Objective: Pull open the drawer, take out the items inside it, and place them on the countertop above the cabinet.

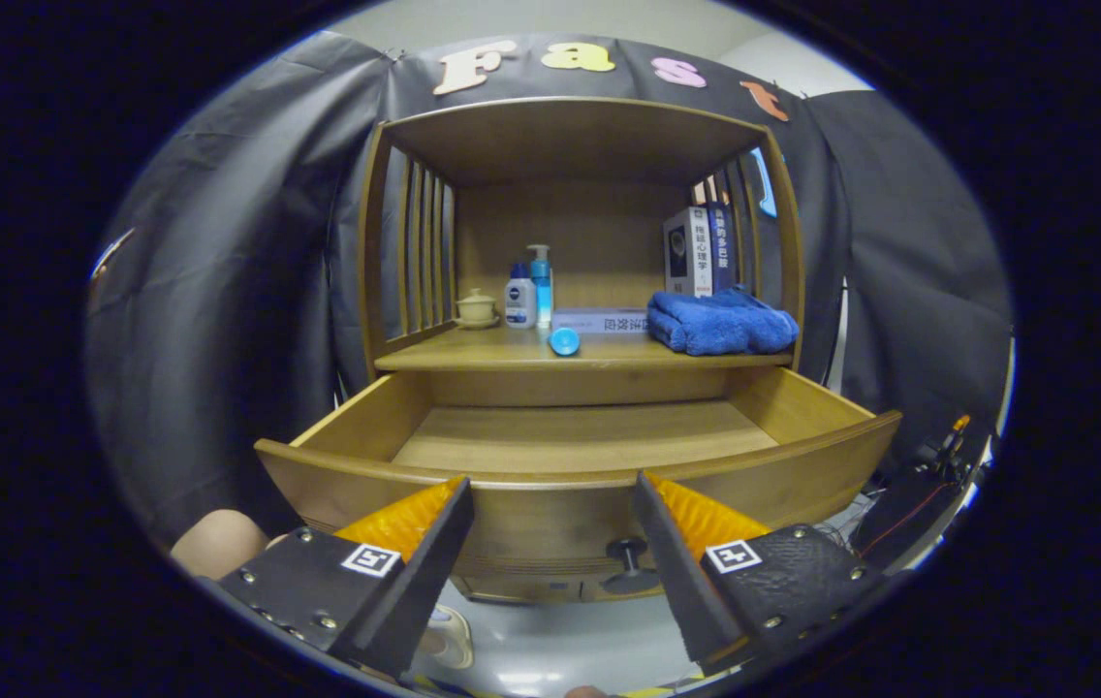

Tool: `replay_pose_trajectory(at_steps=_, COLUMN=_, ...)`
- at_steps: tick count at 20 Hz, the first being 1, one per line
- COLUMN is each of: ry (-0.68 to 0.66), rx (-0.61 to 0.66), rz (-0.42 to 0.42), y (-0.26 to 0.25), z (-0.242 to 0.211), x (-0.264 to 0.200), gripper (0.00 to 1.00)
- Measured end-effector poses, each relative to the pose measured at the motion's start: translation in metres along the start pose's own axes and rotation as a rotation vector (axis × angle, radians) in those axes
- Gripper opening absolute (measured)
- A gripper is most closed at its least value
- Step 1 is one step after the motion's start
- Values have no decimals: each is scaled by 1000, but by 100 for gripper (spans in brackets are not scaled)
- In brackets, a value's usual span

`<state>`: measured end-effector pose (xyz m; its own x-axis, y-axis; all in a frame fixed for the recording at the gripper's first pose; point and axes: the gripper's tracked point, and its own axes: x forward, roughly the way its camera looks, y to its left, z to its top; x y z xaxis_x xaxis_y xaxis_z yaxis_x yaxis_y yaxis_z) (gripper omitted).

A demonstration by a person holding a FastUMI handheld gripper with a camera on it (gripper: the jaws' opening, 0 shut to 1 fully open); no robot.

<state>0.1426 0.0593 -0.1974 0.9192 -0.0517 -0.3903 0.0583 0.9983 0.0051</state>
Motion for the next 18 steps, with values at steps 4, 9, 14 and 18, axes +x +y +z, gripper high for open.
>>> replay_pose_trajectory(at_steps=4, ry=0, rx=-13, rz=3, y=0, z=1, x=0, gripper=99)
replay_pose_trajectory(at_steps=9, ry=6, rx=-37, rz=0, y=-4, z=10, x=2, gripper=98)
replay_pose_trajectory(at_steps=14, ry=-149, rx=-4, rz=-30, y=-6, z=65, x=55, gripper=98)
replay_pose_trajectory(at_steps=18, ry=-222, rx=12, rz=44, y=37, z=122, x=121, gripper=99)
